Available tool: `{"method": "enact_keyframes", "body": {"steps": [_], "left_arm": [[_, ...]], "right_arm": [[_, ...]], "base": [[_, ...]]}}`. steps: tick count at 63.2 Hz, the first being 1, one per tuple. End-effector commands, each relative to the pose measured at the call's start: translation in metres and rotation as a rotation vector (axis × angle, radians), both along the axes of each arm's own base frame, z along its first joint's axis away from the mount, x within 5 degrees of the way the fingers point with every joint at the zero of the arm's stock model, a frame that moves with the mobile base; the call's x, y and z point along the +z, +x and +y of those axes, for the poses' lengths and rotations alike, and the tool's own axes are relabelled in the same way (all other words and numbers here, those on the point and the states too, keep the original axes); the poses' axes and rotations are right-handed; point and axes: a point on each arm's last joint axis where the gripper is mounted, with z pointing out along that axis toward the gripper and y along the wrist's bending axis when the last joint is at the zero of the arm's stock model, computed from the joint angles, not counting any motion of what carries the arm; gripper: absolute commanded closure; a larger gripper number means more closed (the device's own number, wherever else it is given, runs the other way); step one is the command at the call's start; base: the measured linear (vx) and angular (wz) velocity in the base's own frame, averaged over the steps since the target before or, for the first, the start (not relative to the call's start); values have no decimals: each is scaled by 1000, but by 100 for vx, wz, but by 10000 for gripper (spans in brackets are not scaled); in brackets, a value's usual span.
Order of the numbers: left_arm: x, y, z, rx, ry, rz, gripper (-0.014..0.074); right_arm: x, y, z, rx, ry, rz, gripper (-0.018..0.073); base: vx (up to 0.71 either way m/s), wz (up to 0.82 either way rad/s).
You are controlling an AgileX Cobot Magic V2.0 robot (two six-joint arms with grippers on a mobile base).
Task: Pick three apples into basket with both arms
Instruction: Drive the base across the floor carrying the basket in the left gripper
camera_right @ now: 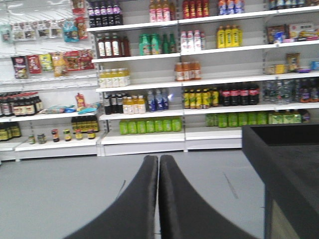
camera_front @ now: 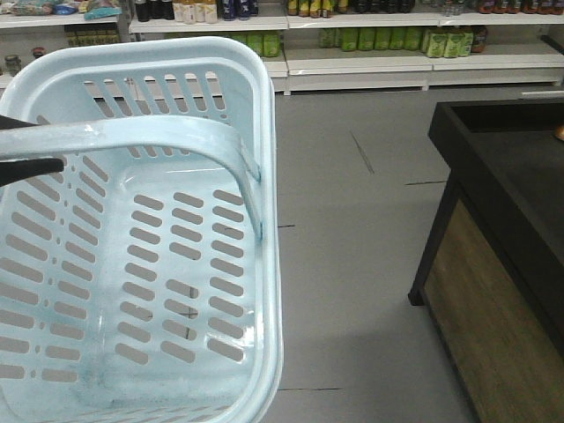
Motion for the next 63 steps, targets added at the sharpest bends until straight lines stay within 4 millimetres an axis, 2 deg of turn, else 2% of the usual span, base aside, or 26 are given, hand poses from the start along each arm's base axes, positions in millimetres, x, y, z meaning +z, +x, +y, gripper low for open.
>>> {"method": "enact_keyframes", "body": {"steps": [1,30,63], "left_arm": [[19,-3,2,2,-107,-96,603],[19,-3,2,2,-107,-96,603],[19,-3,2,2,-107,-96,603]], "right_arm": [[3,-1,0,-4,7,-71,568],[3,-1,0,-4,7,-71,568],[3,-1,0,-4,7,-71,568]], "base": [[10,31],[9,21],[8,4]]}}
